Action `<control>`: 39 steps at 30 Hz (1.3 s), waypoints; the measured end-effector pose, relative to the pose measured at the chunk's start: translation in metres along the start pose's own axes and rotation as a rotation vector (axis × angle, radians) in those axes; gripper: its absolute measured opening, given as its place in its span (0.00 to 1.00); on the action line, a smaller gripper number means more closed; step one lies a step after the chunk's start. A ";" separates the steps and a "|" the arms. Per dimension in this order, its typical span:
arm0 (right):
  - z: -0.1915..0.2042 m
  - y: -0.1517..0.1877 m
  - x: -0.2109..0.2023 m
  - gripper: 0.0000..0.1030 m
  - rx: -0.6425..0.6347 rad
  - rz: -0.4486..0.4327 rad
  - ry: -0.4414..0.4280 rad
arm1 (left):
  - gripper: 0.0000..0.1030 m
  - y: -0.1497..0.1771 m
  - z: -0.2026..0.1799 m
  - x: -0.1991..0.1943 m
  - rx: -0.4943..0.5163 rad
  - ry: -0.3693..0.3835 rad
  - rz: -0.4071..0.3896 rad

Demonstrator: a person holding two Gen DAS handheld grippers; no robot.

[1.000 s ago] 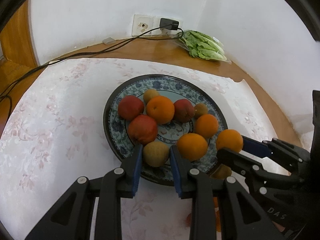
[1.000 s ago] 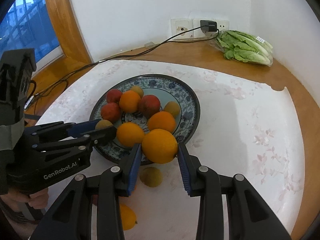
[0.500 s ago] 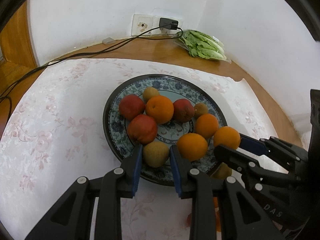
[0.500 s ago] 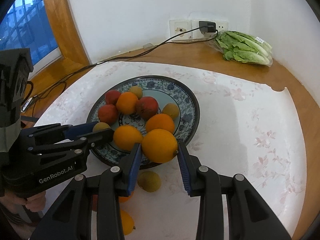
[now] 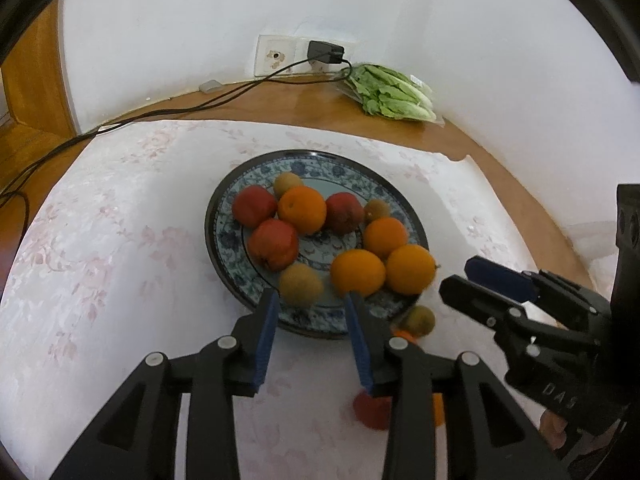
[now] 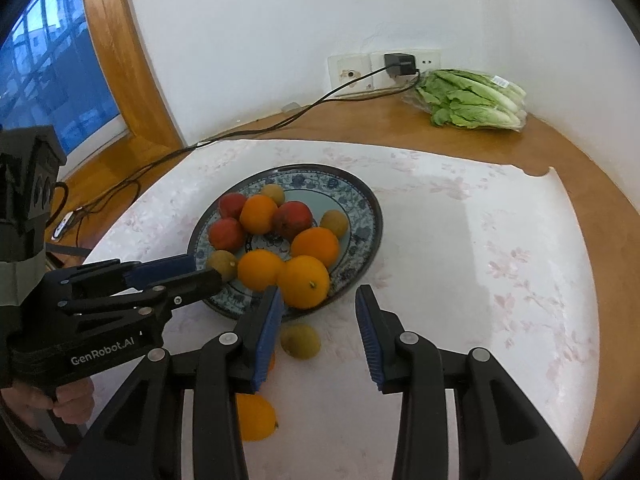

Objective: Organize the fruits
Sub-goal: 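Open both grippers to drop the fruits on the plate and withdraw, then grasp a red apple with the left gripper while the right grasps an orange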

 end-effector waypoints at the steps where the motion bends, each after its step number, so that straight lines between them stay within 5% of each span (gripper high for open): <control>1: -0.001 0.001 -0.002 0.38 0.006 -0.003 -0.001 | 0.35 0.001 -0.001 -0.001 0.004 0.002 0.004; 39: 0.003 0.041 -0.036 0.38 0.052 0.007 -0.010 | 0.36 0.048 -0.024 -0.023 0.007 0.089 0.081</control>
Point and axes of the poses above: each gripper's, at about its wrist camera, not at the fingertips, and x roughly the way its jaws point, z to its left, y to its underside, the point moved 6 cm from there along x, roughly the way its jaws point, and after that the axes turned 13 degrees about -y, right-handed, at the moved point
